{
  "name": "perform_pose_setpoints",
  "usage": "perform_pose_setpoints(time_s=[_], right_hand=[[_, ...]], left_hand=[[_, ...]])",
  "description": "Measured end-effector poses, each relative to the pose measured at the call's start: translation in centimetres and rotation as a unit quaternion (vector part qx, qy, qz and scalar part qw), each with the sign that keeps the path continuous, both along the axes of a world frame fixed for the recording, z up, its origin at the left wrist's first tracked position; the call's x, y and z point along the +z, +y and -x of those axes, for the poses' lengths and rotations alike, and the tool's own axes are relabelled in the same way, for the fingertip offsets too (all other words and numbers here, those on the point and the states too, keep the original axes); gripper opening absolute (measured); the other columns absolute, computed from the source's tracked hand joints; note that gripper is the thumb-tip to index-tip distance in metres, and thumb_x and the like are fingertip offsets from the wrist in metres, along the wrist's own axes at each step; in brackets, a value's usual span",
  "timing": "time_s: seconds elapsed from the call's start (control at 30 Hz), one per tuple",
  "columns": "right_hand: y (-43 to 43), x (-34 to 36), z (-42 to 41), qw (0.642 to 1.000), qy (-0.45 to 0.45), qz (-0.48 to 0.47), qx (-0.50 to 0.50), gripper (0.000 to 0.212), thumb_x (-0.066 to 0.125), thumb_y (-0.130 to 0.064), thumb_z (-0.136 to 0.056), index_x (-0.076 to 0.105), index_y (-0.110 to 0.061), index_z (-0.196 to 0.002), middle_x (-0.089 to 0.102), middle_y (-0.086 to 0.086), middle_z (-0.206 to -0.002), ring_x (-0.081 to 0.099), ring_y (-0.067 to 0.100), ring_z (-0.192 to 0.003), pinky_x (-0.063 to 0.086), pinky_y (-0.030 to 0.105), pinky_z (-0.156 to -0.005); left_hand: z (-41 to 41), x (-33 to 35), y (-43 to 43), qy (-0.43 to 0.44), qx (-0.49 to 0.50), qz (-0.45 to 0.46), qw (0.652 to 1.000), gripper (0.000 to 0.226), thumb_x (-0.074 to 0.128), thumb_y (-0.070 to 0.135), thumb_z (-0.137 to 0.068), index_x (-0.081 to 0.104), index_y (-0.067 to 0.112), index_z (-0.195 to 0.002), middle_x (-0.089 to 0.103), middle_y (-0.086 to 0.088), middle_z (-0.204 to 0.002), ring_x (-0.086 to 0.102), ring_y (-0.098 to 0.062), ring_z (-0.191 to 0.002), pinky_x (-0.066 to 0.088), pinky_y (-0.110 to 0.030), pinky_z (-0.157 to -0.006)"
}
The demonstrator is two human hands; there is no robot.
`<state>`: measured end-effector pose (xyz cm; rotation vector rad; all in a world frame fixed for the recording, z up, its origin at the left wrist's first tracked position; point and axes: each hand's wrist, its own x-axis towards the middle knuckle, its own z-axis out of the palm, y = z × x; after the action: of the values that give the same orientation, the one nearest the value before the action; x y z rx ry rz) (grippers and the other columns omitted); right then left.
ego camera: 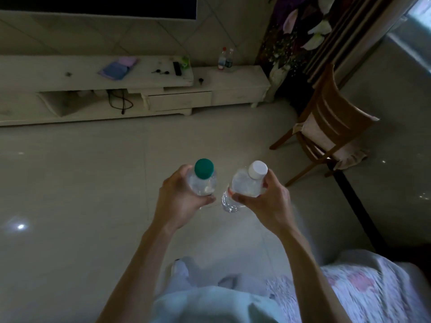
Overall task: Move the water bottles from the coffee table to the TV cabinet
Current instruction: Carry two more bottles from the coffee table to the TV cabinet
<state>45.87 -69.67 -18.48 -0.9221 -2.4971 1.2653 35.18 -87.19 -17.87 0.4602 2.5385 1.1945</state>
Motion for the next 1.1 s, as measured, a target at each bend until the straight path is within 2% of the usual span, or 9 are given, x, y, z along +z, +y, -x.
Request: perform_pose_setpoints(time_s=[0.2, 0.4, 0.57, 0.7, 0.9, 1.0, 1.1], right_hand=[[1.4, 0.1, 4.9, 1.0, -0.014, 0.001, -0.009, 0.076, 0.09, -0.042, -0.057, 0.052, -0.03, -0.122, 0.061, -0.013, -0.106, 0.059, 0.009, -0.097, 0.043, 0.016, -0.074], [4.2, -0.7, 10.3, 1.0, -0.021, 0.021, -0.005, 0.075, 0.09, -0.043, -0.057, 0.052, -0.033, -0.121, 0.061, -0.015, -0.107, 0.058, 0.006, -0.098, 0.041, 0.014, -0.072], [8.8, -1.4, 16.5, 0.999, -0.023, 0.033, 0.004, 0.072, 0.089, -0.044, -0.056, 0.054, -0.035, -0.118, 0.063, -0.016, -0.102, 0.06, 0.005, -0.096, 0.047, 0.024, -0.078], [13.4, -0.6, 21.7, 0.999, -0.02, 0.032, 0.03, 0.078, 0.089, -0.047, -0.056, 0.052, -0.034, -0.123, 0.063, -0.014, -0.105, 0.06, 0.007, -0.097, 0.05, 0.026, -0.08], [19.2, 1.0, 28.7, 0.997, -0.009, 0.004, 0.074, 0.078, 0.088, -0.043, -0.059, 0.05, -0.031, -0.126, 0.06, -0.015, -0.105, 0.057, 0.006, -0.097, 0.043, 0.021, -0.077], [20.9, 1.0, 31.4, 0.996, -0.001, 0.0, 0.084, 0.081, 0.088, -0.042, -0.06, 0.048, -0.031, -0.13, 0.06, -0.015, -0.111, 0.056, 0.005, -0.1, 0.041, 0.018, -0.079], [22.3, 0.8, 34.3, 0.997, -0.008, -0.001, 0.083, 0.082, 0.088, -0.043, -0.06, 0.048, -0.032, -0.13, 0.058, -0.017, -0.107, 0.055, 0.005, -0.099, 0.043, 0.021, -0.08]], left_hand=[[5.5, -0.5, 1.6, -0.015, -0.009, -0.001, 1.0, 0.066, 0.087, 0.041, -0.051, 0.059, 0.024, -0.109, 0.069, 0.007, -0.099, 0.064, -0.017, -0.092, 0.051, -0.029, -0.079], [10.8, -1.3, 4.5, -0.032, -0.006, 0.003, 0.999, 0.069, 0.088, 0.041, -0.051, 0.059, 0.026, -0.111, 0.069, 0.008, -0.1, 0.064, -0.016, -0.094, 0.052, -0.031, -0.082], [16.4, -1.6, 8.6, -0.032, 0.008, 0.022, 0.999, 0.067, 0.088, 0.041, -0.05, 0.06, 0.027, -0.109, 0.069, 0.007, -0.098, 0.064, -0.017, -0.092, 0.05, -0.028, -0.079], [21.5, -0.8, 12.8, -0.023, 0.014, 0.021, 0.999, 0.064, 0.087, 0.043, -0.049, 0.061, 0.029, -0.106, 0.069, 0.011, -0.098, 0.064, -0.014, -0.092, 0.052, -0.031, -0.081], [27.4, 0.8, 18.4, 0.003, 0.028, 0.018, 0.999, 0.067, 0.087, 0.042, -0.054, 0.058, 0.026, -0.112, 0.067, 0.007, -0.102, 0.061, -0.015, -0.094, 0.05, -0.03, -0.081], [29.8, 1.0, 19.8, -0.008, 0.037, 0.01, 0.999, 0.066, 0.087, 0.04, -0.055, 0.058, 0.026, -0.112, 0.065, 0.008, -0.101, 0.061, -0.014, -0.093, 0.049, -0.028, -0.079], [32.4, 0.7, 20.7, -0.025, 0.044, 0.007, 0.999, 0.068, 0.088, 0.039, -0.054, 0.058, 0.028, -0.114, 0.066, 0.008, -0.104, 0.062, -0.014, -0.094, 0.051, -0.029, -0.082]])
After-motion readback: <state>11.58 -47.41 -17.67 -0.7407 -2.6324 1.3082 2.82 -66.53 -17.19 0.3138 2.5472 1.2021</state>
